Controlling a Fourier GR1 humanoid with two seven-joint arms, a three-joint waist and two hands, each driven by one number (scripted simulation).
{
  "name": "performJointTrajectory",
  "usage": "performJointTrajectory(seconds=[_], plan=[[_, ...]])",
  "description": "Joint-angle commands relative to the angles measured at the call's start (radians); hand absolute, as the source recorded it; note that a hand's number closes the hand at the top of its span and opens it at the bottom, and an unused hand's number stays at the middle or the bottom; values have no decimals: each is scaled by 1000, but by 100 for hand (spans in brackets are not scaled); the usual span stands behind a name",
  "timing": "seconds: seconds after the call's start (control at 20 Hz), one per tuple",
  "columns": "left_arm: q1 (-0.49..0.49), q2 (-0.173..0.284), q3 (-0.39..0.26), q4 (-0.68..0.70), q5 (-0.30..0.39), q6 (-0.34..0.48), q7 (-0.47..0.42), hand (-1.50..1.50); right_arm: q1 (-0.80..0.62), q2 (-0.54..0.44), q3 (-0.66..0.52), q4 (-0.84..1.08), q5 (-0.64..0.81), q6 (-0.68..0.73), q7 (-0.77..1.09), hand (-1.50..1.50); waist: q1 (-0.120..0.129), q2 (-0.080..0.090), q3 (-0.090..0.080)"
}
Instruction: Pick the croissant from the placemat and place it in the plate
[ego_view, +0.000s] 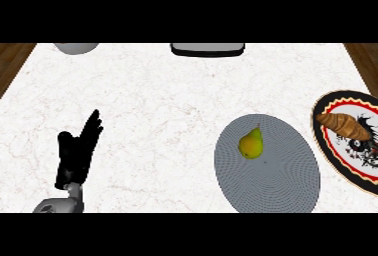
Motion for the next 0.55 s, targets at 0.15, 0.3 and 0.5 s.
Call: performJointTrajectory(seconds=[0.15,0.3,0.5], plan=[[25,0,-13,-39,0,-13,12,0,14,-37,-37,14,-34,-41,24,-150,7,1,2],[-21,-26,-13,-3,-20,29,26,0,38,-47,-28,17,-25,-9,17,-150,2,3,3],[27,-28,-26,-20,-23,20,5,0,48,-57,-30,19,-26,-56,38,-150,5,1,2]])
